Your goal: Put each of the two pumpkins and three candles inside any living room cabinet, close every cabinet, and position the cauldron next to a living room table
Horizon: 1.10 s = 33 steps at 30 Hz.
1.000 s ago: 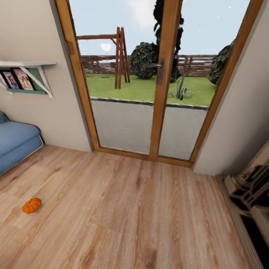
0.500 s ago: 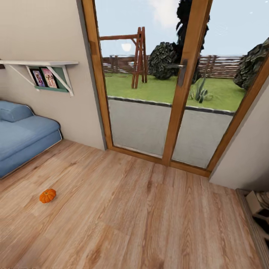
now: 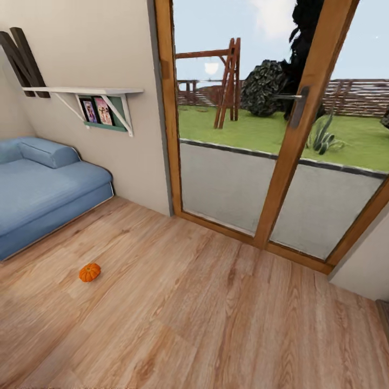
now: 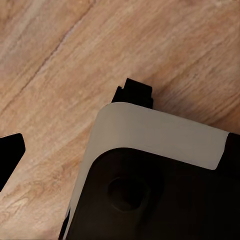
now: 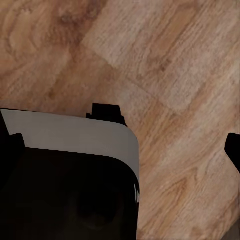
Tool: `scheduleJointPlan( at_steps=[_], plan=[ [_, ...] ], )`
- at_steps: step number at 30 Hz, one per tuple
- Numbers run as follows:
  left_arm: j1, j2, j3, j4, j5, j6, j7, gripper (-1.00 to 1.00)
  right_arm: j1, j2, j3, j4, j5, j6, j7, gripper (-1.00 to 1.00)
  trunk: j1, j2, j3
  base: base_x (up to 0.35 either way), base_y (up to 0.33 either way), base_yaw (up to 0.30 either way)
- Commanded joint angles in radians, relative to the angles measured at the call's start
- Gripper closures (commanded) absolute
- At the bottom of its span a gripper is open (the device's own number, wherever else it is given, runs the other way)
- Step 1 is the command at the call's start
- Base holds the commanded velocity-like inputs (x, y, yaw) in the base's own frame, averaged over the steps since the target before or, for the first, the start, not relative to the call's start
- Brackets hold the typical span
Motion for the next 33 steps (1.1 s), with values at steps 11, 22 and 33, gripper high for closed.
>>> scheduleJointPlan(
  at_steps=[11,22,33],
  plan=[
    [0.0,0.0,-0.001,-0.002,-0.001,0.0,0.0,-1.0,0.0,0.001,0.0,0.0,0.0,0.0,0.0,-1.0,0.0,0.0,0.0,0.211,-0.206,0.284],
    [0.0,0.0,0.0,-0.002,-0.001,0.0,0.0,-1.0,0.0,0.002,0.001,0.002,0.002,0.0,0.0,-1.0,0.0,0.0,-0.007,0.225,-0.23,0.282],
    [0.0,0.0,0.0,-0.002,-0.001,0.0,0.0,-1.0,0.0,0.002,0.002,0.002,0.002,0.0,0.0,-1.0,0.0,0.0,-0.016,0.213,-0.22,0.277]
  ],
)
